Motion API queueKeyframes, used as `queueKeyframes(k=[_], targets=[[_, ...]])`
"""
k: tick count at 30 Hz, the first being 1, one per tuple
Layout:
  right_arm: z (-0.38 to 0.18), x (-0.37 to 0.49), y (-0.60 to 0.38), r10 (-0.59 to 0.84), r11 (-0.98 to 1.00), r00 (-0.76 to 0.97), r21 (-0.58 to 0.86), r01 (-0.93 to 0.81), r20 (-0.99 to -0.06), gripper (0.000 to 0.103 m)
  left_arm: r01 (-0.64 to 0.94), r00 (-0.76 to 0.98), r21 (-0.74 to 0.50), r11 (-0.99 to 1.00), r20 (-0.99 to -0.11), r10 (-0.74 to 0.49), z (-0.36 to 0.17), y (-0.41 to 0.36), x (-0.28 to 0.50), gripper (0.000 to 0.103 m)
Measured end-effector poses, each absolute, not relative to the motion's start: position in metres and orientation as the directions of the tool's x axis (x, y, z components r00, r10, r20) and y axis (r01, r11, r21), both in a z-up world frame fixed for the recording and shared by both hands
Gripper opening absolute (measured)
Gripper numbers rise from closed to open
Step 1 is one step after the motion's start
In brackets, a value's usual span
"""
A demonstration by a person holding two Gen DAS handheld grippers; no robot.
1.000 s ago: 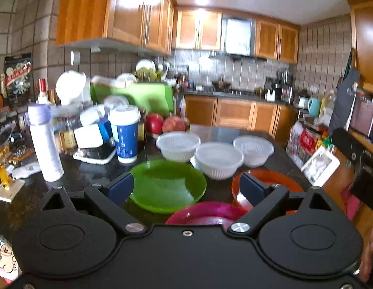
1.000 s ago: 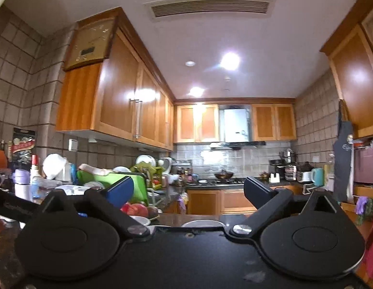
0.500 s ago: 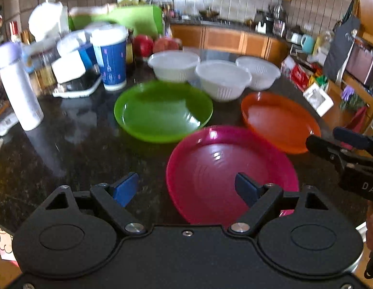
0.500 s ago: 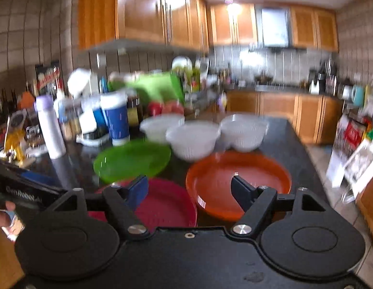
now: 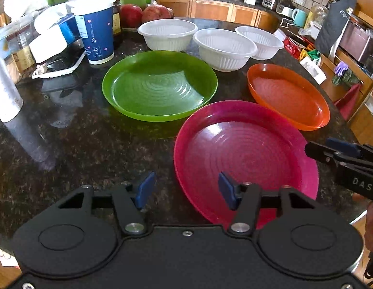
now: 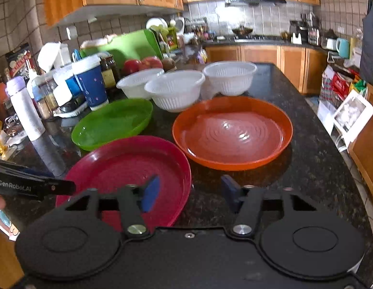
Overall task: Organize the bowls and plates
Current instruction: 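Move the left tool down toward the magenta plate's rim, then close the left tool on the magenta plate's rim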
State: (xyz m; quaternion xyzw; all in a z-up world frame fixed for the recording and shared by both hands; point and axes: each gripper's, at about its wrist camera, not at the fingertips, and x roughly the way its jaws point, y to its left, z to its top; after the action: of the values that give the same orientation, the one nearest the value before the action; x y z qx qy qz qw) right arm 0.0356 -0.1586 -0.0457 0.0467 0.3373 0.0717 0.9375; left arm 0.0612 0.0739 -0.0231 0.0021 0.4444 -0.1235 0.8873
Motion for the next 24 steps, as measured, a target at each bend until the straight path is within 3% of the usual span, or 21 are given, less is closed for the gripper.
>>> queueKeyframes(k=[2, 4, 10, 13, 24], targets=[[-0.047, 0.041, -0.158, 0.166, 0.985, 0.745, 0.147, -0.093, -0.646, 0.05, 0.231, 0.574, -0.099, 0.968, -0.789, -0.217, -0.023, 0.074, 0.065, 0.061], [-0.049, 0.044, -0.157, 0.161, 0.985, 0.736, 0.152, -0.08, -0.657, 0.041, 0.243, 0.577, -0.082, 0.967, -0.789, -0.212, -0.022, 0.071, 0.065, 0.06], [-0.054, 0.05, -0.157, 0.143, 0.986, 0.71, 0.16, -0.043, -0.689, 0.025, 0.264, 0.547, -0.07, 0.962, -0.81, -0.209, -0.028, 0.068, 0.075, 0.046], [-0.054, 0.051, -0.156, 0.127, 0.988, 0.714, 0.149, -0.033, -0.689, 0.023, 0.264, 0.544, -0.065, 0.962, -0.814, -0.204, -0.03, 0.068, 0.079, 0.04], [-0.053, 0.056, -0.149, 0.114, 0.992, 0.718, 0.116, -0.046, -0.686, 0.02, 0.27, 0.543, -0.07, 0.96, -0.813, -0.212, -0.033, 0.069, 0.088, 0.034]])
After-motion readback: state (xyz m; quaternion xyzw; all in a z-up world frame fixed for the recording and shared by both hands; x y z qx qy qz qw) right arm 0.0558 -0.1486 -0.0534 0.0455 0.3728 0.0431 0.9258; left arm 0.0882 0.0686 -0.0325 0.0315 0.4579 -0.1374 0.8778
